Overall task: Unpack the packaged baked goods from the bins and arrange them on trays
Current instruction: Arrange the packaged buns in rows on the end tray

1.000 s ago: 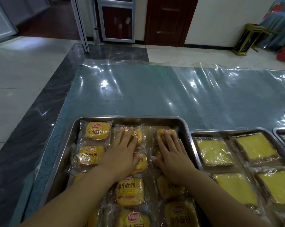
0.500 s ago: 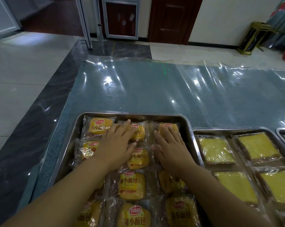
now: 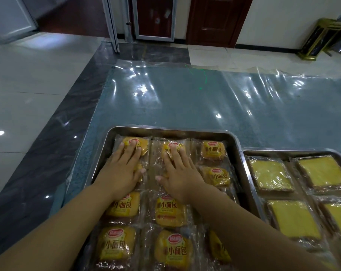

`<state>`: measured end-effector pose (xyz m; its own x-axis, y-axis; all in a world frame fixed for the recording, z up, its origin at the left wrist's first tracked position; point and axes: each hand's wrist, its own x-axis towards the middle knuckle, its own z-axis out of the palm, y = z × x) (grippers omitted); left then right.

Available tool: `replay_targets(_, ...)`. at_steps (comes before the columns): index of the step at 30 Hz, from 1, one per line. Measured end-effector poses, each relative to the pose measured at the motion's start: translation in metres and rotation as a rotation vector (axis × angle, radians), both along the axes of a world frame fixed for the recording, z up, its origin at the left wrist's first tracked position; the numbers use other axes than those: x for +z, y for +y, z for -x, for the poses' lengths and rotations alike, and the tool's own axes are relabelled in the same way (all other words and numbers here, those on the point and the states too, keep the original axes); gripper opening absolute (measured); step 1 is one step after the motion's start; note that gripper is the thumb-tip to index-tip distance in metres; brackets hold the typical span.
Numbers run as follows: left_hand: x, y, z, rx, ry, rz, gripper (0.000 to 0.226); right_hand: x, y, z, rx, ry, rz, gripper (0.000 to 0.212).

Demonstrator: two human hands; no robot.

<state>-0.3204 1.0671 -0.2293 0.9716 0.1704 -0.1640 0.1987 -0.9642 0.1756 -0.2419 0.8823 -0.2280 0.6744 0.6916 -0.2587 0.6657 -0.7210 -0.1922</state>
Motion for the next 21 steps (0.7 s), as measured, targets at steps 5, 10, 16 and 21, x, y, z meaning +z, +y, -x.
replay_targets(5, -0.001, -0.001, 0.008, 0.025, -0.061, 0.104, 0.062, -0.01, 0.004, 0.009, -0.098, 0.004, -0.048, 0.074)
replay_targets(10, 0.01, -0.003, 0.02, 0.086, -0.218, 0.157, 0.054, 0.003, 0.014, 0.013, -0.239, 0.072, -0.272, 0.068)
replay_targets(16, 0.014, -0.012, 0.046, -0.05, -0.245, 0.145, 0.045, 0.017, -0.017, 0.037, -0.147, -0.138, -0.397, 0.037)
replay_targets(21, 0.01, -0.018, 0.058, -0.064, -0.097, 0.08, 0.052, 0.012, -0.023, 0.045, -0.079, -0.01, -0.221, 0.045)
